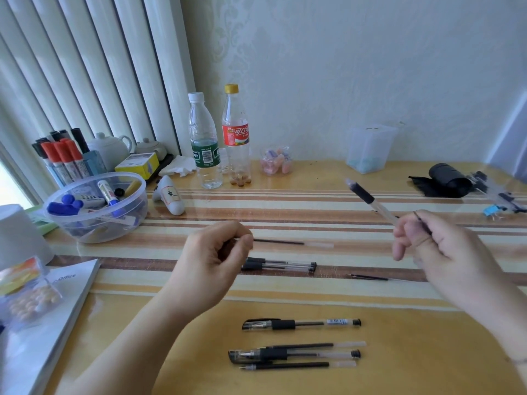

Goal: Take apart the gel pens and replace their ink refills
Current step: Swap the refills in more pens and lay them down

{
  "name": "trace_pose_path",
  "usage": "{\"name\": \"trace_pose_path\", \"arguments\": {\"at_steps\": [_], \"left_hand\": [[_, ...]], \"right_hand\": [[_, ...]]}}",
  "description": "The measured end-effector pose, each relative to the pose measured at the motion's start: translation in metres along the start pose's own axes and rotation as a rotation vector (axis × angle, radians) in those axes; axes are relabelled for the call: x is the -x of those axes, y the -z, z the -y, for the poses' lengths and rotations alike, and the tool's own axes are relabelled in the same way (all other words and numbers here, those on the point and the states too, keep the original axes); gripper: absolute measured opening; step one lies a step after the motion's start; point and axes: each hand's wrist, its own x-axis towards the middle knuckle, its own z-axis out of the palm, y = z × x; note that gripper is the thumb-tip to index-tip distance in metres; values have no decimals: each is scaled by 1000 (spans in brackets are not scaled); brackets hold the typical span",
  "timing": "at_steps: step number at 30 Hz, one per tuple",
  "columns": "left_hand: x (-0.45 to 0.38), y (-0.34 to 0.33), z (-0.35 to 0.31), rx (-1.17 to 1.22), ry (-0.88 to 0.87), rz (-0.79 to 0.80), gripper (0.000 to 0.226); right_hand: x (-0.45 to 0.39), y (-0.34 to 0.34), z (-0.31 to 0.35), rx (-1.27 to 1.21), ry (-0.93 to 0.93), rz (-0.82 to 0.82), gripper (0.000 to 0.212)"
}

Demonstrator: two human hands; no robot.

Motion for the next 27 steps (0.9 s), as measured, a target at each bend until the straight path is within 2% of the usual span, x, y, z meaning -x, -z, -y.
{"name": "trace_pose_path", "arguments": {"at_steps": [4, 7, 10, 13, 16, 19, 22, 27], "left_hand": [[8, -19, -10, -11, -80, 93, 21], [9, -24, -13, -9, -114, 87, 22], [8, -23, -11, 14, -109, 73, 24], [7, -19, -6, 17, -101, 111, 27], [1, -1, 6, -34, -40, 139, 22], [-3, 13, 19, -153, 17, 98, 15], [-2, 11, 23, -214, 51, 84, 10], [-1, 1, 14, -150, 57, 132, 10]], "right_hand": [[12, -19, 25, 4, 137, 156, 7], [15, -28, 30, -43, 167, 140, 5], [18, -33, 31, -130, 122, 129, 21], [18, -33, 30, -142, 82, 121, 21], [14, -31, 21, -71, 21, 175, 7], [12, -32, 14, 118, 14, 320, 17], [13, -39, 13, 227, 29, 422, 7], [12, -35, 13, 214, 47, 359, 9]]}}
